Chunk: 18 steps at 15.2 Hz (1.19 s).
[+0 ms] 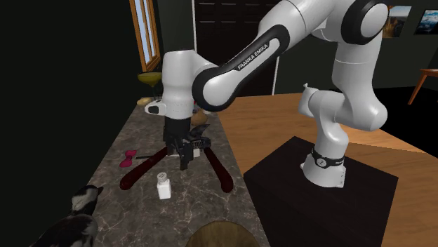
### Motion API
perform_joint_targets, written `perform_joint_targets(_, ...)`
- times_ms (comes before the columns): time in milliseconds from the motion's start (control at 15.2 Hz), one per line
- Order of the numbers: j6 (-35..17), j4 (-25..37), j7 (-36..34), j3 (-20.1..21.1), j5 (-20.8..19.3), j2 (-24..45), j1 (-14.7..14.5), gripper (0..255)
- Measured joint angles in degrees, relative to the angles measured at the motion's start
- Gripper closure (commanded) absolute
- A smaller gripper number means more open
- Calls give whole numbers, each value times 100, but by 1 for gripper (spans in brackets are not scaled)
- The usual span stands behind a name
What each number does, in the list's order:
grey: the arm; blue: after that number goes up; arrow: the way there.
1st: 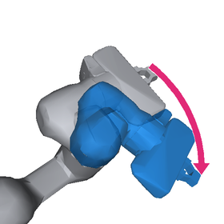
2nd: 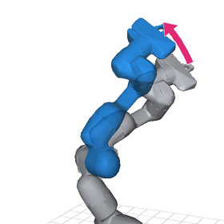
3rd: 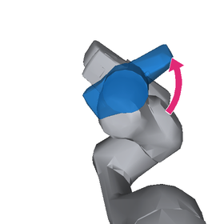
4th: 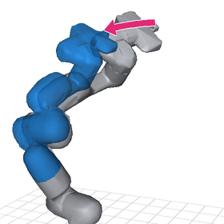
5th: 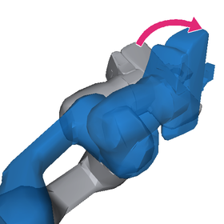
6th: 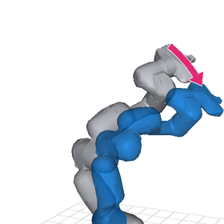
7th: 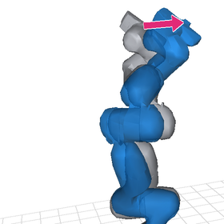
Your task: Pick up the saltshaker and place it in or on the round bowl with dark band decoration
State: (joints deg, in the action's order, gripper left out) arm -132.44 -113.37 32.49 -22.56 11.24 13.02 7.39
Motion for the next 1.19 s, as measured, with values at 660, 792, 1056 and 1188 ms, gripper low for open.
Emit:
perform_joint_targets(660, -382, 689, 480, 178, 545, 1175, 350, 0)
perform_joint_targets(792, -442, 693, 501, 199, 580, 1242, 364, 0)
perform_joint_targets(1056, -461, 690, 509, 204, 590, 1257, 369, 0)
perform_joint_targets(1188, -462, 690, 509, 204, 591, 1258, 369, 255)
